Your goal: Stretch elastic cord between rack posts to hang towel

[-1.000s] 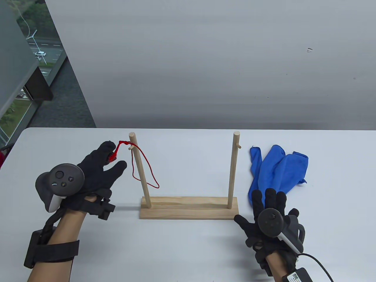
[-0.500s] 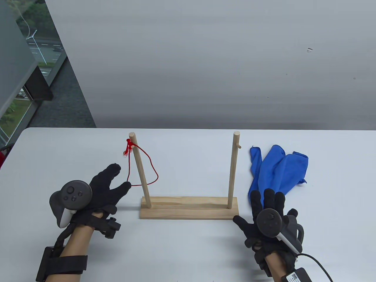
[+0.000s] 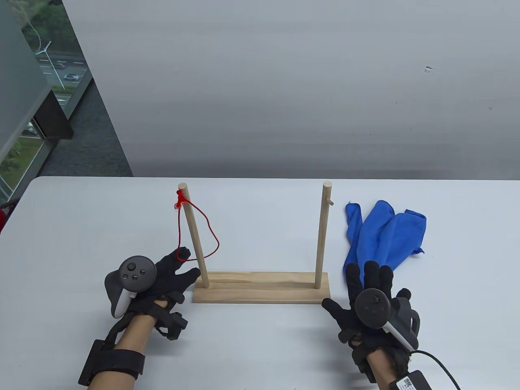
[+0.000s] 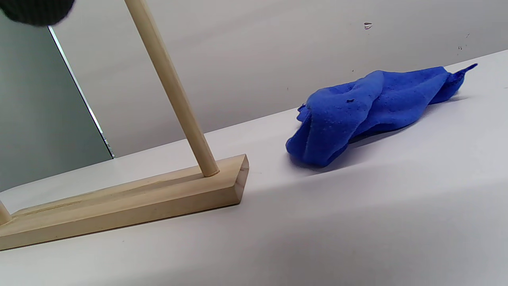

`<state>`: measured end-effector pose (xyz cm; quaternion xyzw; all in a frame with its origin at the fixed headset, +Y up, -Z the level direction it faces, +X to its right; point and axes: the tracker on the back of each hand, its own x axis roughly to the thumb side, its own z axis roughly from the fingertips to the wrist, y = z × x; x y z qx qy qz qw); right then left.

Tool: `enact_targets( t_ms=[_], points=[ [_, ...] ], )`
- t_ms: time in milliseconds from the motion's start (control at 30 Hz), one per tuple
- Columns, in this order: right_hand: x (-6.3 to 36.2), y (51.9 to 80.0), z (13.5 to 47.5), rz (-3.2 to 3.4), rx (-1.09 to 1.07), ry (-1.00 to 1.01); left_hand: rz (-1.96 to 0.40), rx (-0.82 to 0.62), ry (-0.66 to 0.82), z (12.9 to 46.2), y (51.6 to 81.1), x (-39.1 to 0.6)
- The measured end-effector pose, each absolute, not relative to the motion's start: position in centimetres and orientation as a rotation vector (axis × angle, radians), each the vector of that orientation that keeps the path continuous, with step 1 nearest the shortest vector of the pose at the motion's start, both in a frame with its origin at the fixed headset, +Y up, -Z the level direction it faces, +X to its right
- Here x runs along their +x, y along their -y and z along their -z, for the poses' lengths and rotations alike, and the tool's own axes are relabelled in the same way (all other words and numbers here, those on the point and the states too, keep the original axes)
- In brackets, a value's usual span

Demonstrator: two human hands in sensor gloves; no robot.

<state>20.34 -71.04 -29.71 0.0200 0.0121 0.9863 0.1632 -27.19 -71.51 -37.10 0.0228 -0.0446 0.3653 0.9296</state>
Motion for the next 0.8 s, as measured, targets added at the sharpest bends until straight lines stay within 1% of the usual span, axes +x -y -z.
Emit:
enact_targets(
  t_ms=[133, 333, 667, 800],
  points=[
    [20.3, 71.1, 29.7, -2.813, 0.058, -0.036, -0.756, -0.001, 0.062, 37.7, 73.2, -26.6],
    [20.3, 71.1, 29.7, -2.809, 0.064, -0.043, -0.745, -0.033, 0.021, 38.1, 75.2, -26.0],
    [20.0, 71.3, 29.8, -2.797, 0.096, -0.065, -0.676, -0.033, 0.005, 38.1, 76.7, -25.1],
    [19.4, 71.2, 29.7, -2.780, 0.153, 0.002, -0.608, -0.008, 0.020, 37.9, 76.7, -24.6]
  ],
)
